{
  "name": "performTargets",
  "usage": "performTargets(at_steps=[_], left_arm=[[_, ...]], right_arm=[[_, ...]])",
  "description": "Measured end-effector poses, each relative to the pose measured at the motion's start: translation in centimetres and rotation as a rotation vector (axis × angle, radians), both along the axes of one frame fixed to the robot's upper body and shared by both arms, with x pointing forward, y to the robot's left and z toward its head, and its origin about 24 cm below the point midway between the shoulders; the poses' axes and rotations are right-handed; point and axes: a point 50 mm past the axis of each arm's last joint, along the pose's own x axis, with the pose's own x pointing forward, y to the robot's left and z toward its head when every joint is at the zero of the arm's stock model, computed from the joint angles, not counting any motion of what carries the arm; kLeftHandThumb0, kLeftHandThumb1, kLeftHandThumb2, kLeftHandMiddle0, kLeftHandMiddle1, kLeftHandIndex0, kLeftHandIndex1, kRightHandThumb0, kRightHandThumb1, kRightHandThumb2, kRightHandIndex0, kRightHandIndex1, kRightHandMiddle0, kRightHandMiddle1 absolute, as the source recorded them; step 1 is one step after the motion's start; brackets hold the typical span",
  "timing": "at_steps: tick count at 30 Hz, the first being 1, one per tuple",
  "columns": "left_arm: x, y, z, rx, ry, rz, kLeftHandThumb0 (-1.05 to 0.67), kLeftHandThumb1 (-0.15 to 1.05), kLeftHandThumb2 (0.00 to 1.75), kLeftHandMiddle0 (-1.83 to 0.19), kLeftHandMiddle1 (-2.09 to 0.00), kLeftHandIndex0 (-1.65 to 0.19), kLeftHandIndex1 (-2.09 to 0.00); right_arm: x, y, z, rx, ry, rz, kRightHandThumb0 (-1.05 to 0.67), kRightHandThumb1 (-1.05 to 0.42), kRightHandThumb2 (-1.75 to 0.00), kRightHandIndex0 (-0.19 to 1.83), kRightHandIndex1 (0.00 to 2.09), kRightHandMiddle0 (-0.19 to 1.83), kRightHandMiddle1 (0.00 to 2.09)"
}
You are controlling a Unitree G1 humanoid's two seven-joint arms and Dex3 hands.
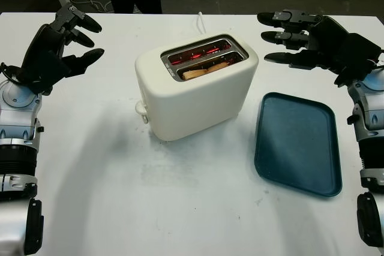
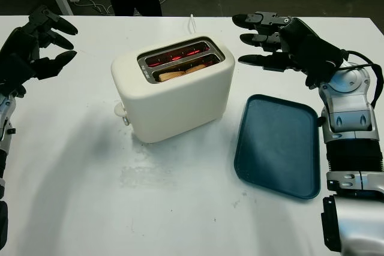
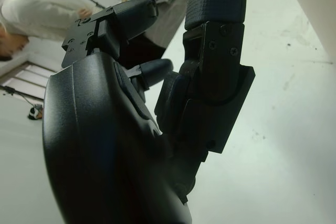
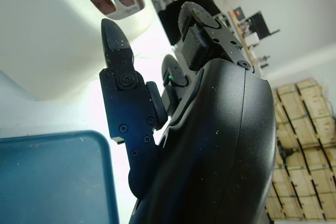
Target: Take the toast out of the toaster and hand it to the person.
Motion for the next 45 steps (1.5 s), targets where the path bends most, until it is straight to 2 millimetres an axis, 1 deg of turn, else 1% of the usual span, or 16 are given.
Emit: performTargets(at_steps=[6,17,22,29,32,38,45], left_arm=[[0.01,0.03,-0.04,-0.001,0.001,0.001,-1.05,0.92,0.30,0.00,-1.63,0.00,-1.55],[0.02,0.16,-0.16,-0.014,0.006,0.002,-1.05,0.92,0.28,0.00,-1.62,0.00,-1.54],[0.02,0.17,-0.17,-0.012,0.006,0.004,-1.05,0.92,0.30,0.00,-1.62,0.00,-1.54],[0.02,0.17,-0.16,-0.015,0.005,0.003,-1.05,0.92,0.27,0.00,-1.61,0.00,-1.54],[0.02,0.16,-0.17,-0.010,0.005,0.005,-1.05,0.92,0.32,0.00,-1.62,0.00,-1.54],[0.03,0.16,-0.17,-0.004,0.004,0.011,-1.05,0.92,0.33,0.00,-1.63,0.00,-1.55],[0.04,0.14,-0.19,0.006,0.005,0.013,-1.05,0.92,0.33,0.00,-1.64,0.00,-1.55]], right_arm=[[0.00,0.00,0.00,0.000,0.000,0.000,-0.36,-0.92,-0.02,0.47,0.00,0.45,0.00],[0.00,0.00,0.00,0.000,0.000,0.000,-0.32,-0.92,-0.02,0.47,0.01,0.45,0.01],[0.00,0.00,0.01,-0.001,-0.001,-0.001,-0.34,-0.92,-0.03,0.48,0.01,0.46,0.01],[0.00,0.00,0.01,0.000,-0.001,-0.001,-0.32,-0.92,-0.03,0.47,0.01,0.45,0.00],[0.00,0.00,0.01,0.000,-0.001,0.000,-0.33,-0.92,-0.02,0.49,0.01,0.46,0.01],[0.00,0.00,0.01,0.000,0.000,0.000,-0.31,-0.92,-0.02,0.47,0.00,0.45,0.00],[-0.05,0.09,0.15,-0.002,-0.007,0.003,-0.36,-0.92,-0.02,0.48,0.01,0.46,0.00]])
